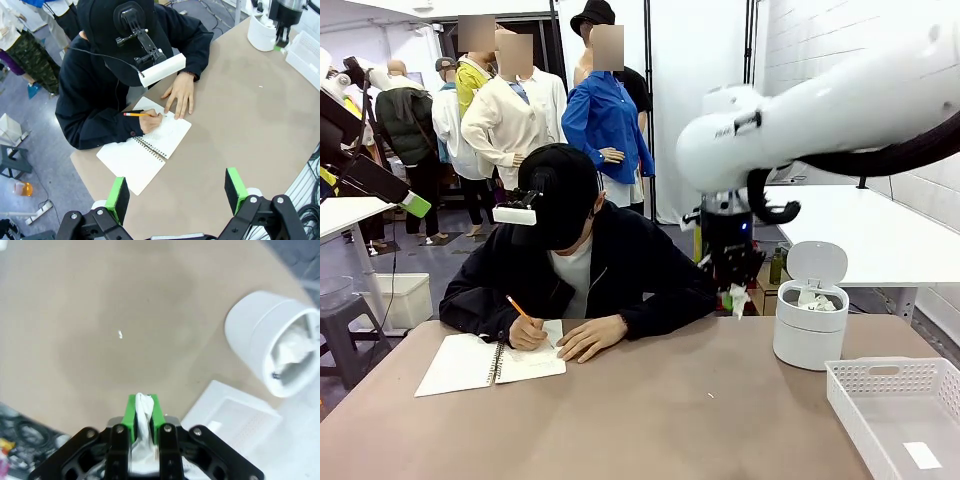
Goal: Sort the paper based on its condition.
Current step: If a person hands you a paper, place it in the Organizing basket , and if it's crumpled, put it in the Trash can.
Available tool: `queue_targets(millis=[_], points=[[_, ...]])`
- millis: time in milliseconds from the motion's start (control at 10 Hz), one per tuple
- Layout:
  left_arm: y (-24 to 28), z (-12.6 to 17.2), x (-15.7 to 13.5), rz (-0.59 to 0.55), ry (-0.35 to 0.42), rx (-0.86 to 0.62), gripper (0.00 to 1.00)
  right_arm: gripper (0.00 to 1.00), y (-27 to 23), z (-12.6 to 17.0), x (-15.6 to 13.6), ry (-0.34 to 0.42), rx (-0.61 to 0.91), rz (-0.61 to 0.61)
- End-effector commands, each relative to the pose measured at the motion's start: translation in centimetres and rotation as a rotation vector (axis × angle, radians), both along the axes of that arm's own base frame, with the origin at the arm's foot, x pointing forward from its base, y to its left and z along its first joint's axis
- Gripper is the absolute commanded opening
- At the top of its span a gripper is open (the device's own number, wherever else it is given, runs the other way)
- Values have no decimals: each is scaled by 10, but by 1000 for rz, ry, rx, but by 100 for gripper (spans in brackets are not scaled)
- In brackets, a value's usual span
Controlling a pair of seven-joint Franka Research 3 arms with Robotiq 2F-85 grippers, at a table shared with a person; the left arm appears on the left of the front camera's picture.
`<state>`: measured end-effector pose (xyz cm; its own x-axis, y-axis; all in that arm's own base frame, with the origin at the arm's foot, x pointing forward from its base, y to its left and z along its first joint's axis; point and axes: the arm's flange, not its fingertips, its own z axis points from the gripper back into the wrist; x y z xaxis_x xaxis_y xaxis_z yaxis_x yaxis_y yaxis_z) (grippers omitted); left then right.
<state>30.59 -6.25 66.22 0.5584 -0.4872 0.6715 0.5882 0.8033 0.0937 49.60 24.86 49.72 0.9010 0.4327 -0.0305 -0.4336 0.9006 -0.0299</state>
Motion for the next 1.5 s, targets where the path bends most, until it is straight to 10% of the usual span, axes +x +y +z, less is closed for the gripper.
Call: queue_targets(millis=[0, 600, 1400], points=[[0, 0, 0, 2, -1, 1, 100, 4, -18, 26, -3, -2, 59, 20], [0, 0, 0, 2, -1, 1, 100, 4, -99, 56, 3, -173, 26, 84], [0, 0, 0, 2, -1, 1, 100, 4, -125, -40, 42, -259, -239, 63]])
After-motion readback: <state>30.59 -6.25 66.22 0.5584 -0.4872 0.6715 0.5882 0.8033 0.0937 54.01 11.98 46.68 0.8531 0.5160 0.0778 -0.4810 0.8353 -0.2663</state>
